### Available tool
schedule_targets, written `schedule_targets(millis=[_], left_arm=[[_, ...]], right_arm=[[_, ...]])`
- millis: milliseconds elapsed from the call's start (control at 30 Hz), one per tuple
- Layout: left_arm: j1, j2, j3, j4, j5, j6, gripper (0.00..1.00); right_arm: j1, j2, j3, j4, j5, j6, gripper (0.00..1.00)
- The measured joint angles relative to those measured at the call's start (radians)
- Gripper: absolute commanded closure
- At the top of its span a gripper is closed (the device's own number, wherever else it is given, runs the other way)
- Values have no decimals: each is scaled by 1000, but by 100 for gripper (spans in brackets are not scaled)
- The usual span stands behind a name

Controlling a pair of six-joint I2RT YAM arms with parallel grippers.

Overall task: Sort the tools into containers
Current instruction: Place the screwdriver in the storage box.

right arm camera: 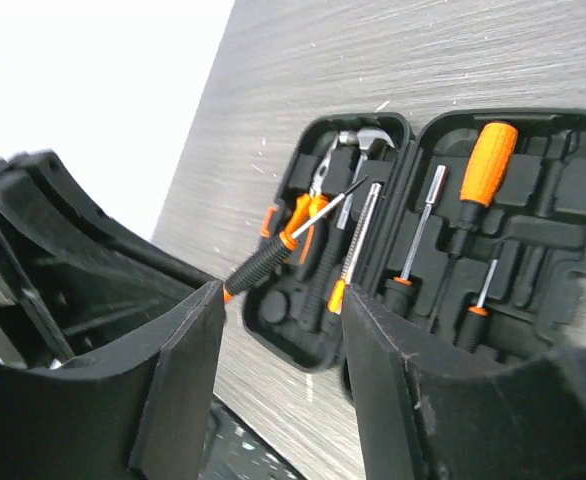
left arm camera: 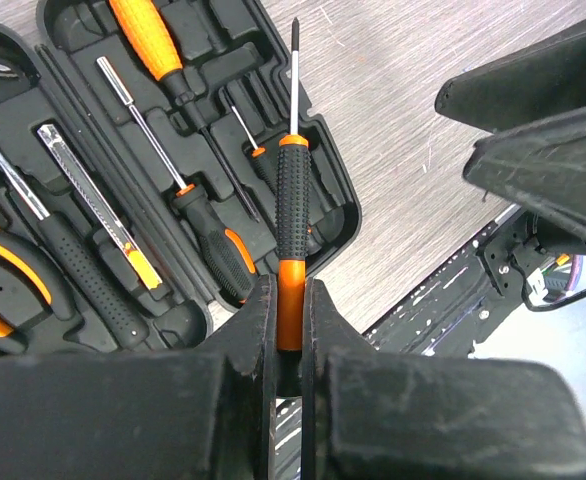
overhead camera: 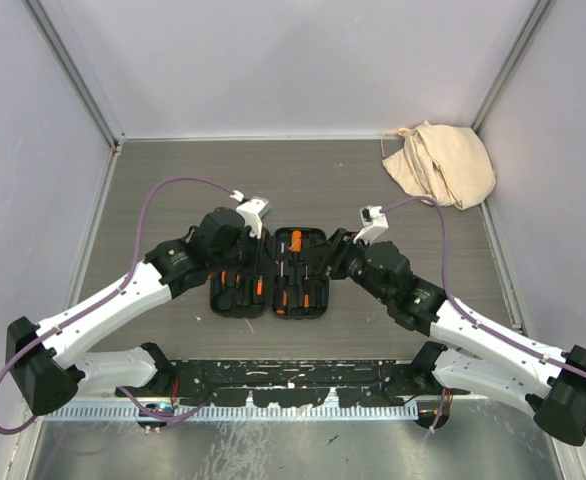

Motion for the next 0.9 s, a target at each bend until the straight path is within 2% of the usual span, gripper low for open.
schedule_targets(millis=[133,267,433,667,900], left_arm=[[0,-7,-16,18,-4,-24,100],[0,-7,-18,38,-3,-40,100],[-3,-7,-19,64,-3,-59,100],[-10,-7,-28,88,-2,-67,100],[-11,-11,-40,100,-2,-76,100]], right_arm=[[0,2,-11,45,42,180,49],[0,31,-11,84,40,306,54],[6,96,-21,158,19,442,57],[20,148,-26,222,-5,532,57],[24,152,-34,191,11,571,58]])
